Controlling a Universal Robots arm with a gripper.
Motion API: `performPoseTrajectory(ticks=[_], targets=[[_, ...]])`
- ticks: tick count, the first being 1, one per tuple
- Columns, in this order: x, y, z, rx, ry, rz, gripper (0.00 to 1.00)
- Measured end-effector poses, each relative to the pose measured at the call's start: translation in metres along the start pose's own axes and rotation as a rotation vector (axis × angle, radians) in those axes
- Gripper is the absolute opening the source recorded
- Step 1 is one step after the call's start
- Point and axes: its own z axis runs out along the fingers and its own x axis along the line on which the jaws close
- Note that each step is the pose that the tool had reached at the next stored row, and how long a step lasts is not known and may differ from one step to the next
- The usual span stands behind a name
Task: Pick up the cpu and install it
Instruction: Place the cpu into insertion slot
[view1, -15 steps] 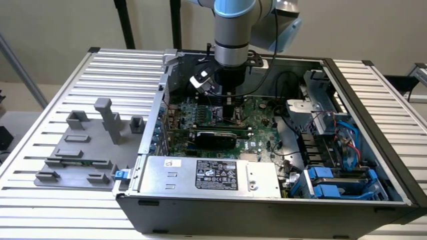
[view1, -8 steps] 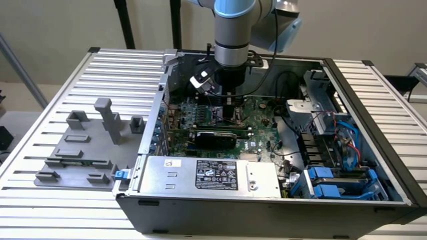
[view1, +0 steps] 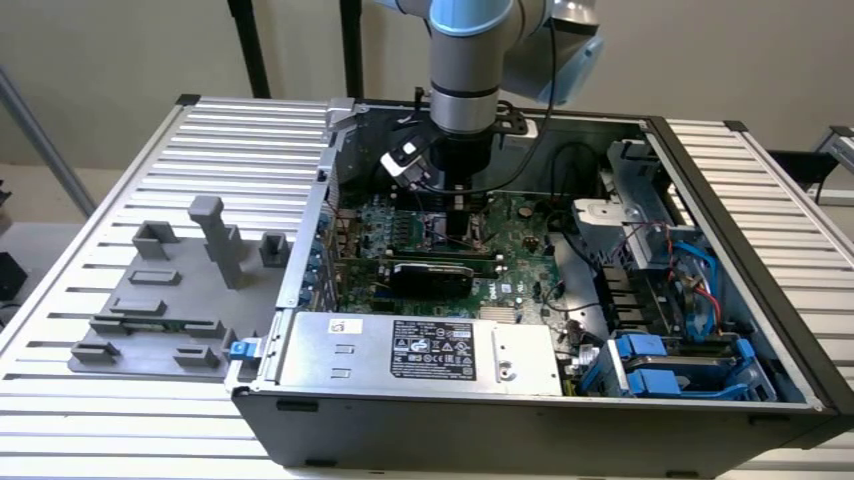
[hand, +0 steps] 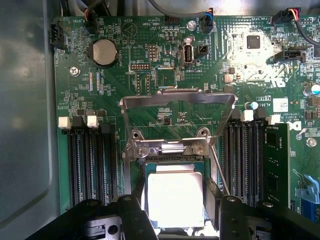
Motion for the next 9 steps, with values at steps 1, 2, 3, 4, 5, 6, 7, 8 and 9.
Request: performPoseTrajectory(ticks=[1, 2, 3, 4, 5, 6, 7, 8, 9], targets=[[0.0000, 0.0000, 0.0000, 0.0005, 0.0030, 0.000, 0.55], [0.0002, 0.0001, 0.0003, 0.0007, 0.0080, 0.000, 0.55], [0.0002, 0.0001, 0.0003, 0.0013, 0.0119, 0.000, 0.55], [0.0002, 0.0001, 0.0003, 0.0018, 0.0160, 0.001, 0.55], [0.0001, 0.0001, 0.0003, 0.0021, 0.0187, 0.001, 0.55], [-0.0002, 0.0000, 0.0002, 0.0026, 0.0192, 0.001, 0.55], [-0.0004, 0.0000, 0.0002, 0.0034, 0.0191, 0.001, 0.55], [-0.0007, 0.0001, 0.0002, 0.0041, 0.0192, 0.001, 0.55], [-0.0010, 0.0001, 0.0003, 0.0048, 0.0194, 0.001, 0.55]])
